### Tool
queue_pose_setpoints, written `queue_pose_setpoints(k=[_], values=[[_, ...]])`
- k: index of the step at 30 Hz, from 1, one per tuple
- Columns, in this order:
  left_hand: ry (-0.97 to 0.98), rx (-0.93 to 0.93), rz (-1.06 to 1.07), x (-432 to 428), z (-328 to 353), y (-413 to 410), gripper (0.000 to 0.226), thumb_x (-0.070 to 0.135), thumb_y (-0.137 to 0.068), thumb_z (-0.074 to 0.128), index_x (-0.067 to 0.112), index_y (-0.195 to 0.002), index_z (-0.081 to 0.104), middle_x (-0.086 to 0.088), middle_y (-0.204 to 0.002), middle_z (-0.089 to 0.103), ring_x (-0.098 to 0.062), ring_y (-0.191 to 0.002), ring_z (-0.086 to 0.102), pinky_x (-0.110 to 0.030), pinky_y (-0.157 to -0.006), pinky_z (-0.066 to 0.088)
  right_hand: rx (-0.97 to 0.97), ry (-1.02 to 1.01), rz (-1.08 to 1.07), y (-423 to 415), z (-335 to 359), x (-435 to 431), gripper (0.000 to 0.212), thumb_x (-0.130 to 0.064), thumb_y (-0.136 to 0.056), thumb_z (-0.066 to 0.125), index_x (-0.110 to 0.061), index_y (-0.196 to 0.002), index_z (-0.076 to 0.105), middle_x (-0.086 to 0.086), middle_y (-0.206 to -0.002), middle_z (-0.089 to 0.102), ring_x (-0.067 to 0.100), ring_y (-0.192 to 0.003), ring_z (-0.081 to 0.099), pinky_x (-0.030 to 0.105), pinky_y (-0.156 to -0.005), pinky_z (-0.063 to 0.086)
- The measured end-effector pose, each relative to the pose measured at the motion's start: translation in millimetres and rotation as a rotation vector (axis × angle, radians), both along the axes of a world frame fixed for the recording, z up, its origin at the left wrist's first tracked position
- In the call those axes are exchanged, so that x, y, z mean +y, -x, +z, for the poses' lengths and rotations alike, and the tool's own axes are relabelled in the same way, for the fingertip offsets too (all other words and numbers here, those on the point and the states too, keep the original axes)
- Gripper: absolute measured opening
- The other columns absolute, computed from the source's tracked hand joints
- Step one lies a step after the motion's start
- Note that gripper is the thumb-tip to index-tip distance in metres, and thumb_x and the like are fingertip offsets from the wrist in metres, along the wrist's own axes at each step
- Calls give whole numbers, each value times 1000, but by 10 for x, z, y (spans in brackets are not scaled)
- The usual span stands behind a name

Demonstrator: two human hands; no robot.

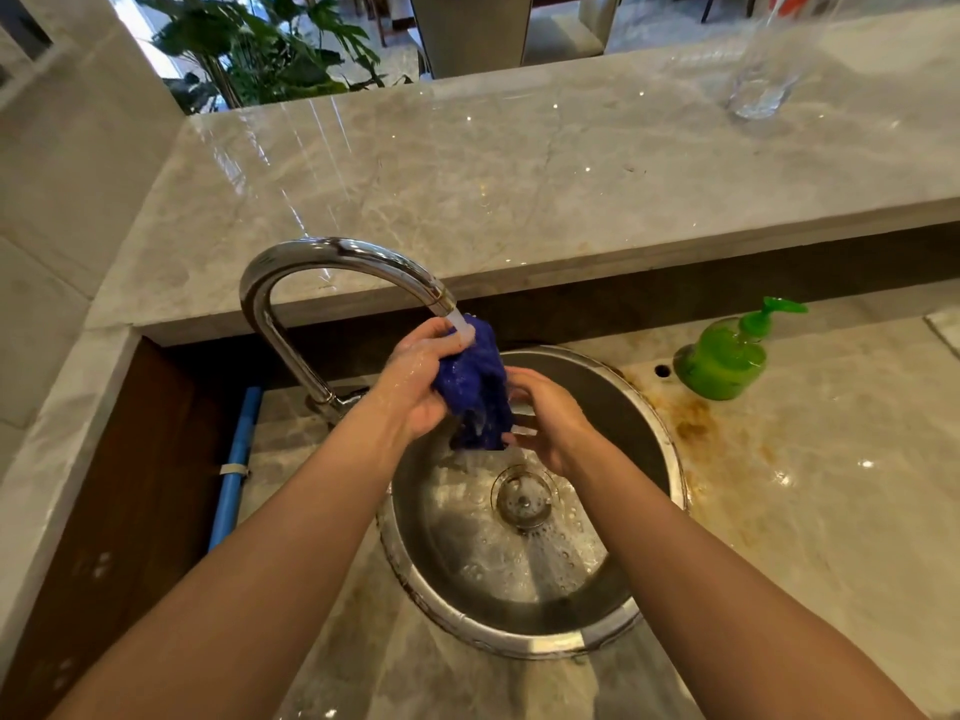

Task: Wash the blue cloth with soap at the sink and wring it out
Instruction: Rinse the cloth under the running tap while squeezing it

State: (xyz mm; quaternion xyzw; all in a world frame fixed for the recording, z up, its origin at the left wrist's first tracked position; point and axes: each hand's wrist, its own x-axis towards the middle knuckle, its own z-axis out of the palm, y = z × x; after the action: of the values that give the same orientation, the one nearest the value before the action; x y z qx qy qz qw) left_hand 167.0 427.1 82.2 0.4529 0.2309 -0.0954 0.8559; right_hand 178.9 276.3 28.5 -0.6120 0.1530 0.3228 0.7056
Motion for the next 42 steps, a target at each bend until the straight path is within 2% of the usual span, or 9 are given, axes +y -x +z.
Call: queue_pose_setpoints(k=[3,7,11,13,17,22,24,30,42], values=[[-57,-25,-30,-22,-8,34,26,-6,-81,65,11,-100,64,-20,-127,59,-33,-115,61,-45,-91,54,-14,-136,-30,10,48,5,24,-31,-95,63,-23,-115,72,6,-114,70,27,-111,63,44,-94,54],[-212,-44,-8,-74,6,101,33,-16,-79,63,11,-96,63,-15,-115,64,-28,-105,64,-41,-90,55,-72,-206,-6,32,106,61,30,-32,-92,69,-23,-121,71,12,-123,71,32,-116,65,49,-101,53],[-168,-53,-27,-28,31,138,39,-13,-81,63,7,-114,63,-16,-118,65,-30,-109,64,-40,-82,57,-117,-215,-35,78,198,51,31,-19,-93,70,-17,-124,68,12,-119,72,29,-108,70,35,-74,62],[-149,-51,-17,-5,55,140,37,-11,-84,60,8,-115,63,-17,-117,65,-30,-107,65,-40,-78,57,-113,-221,-77,103,223,38,27,-15,-95,67,-17,-122,69,11,-115,73,27,-102,72,33,-69,61],[-199,-47,13,7,110,162,32,-7,-89,55,9,-116,63,-13,-112,68,-27,-102,67,-42,-83,57,-118,-195,-112,129,245,50,23,-19,-97,65,-19,-120,70,7,-111,74,24,-99,72,37,-72,62],[-230,-15,70,50,105,214,27,-6,-90,57,15,-103,65,-6,-106,64,-24,-96,65,-34,-68,57,-107,-161,-146,135,210,29,17,-21,-98,63,-22,-113,71,9,-116,72,32,-109,68,54,-89,60],[-257,6,80,63,94,227,25,-6,-89,57,16,-100,65,-7,-105,63,-24,-99,64,-36,-69,57,-105,-158,-155,133,206,11,17,-22,-99,63,-22,-113,72,10,-118,70,34,-109,68,56,-89,59],[-322,34,162,69,91,243,25,-7,-85,62,16,-96,64,-5,-98,66,-23,-101,62,-43,-87,54,-115,-83,-179,162,212,-25,15,-22,-98,63,-28,-105,74,6,-119,69,27,-115,62,56,-95,55],[-259,-21,147,38,61,281,22,-5,-85,64,16,-93,63,-8,-98,68,-22,-93,65,-32,-73,55,-105,-167,-190,254,306,-39,16,-23,-98,63,-25,-107,77,6,-114,70,30,-113,64,48,-93,57]])
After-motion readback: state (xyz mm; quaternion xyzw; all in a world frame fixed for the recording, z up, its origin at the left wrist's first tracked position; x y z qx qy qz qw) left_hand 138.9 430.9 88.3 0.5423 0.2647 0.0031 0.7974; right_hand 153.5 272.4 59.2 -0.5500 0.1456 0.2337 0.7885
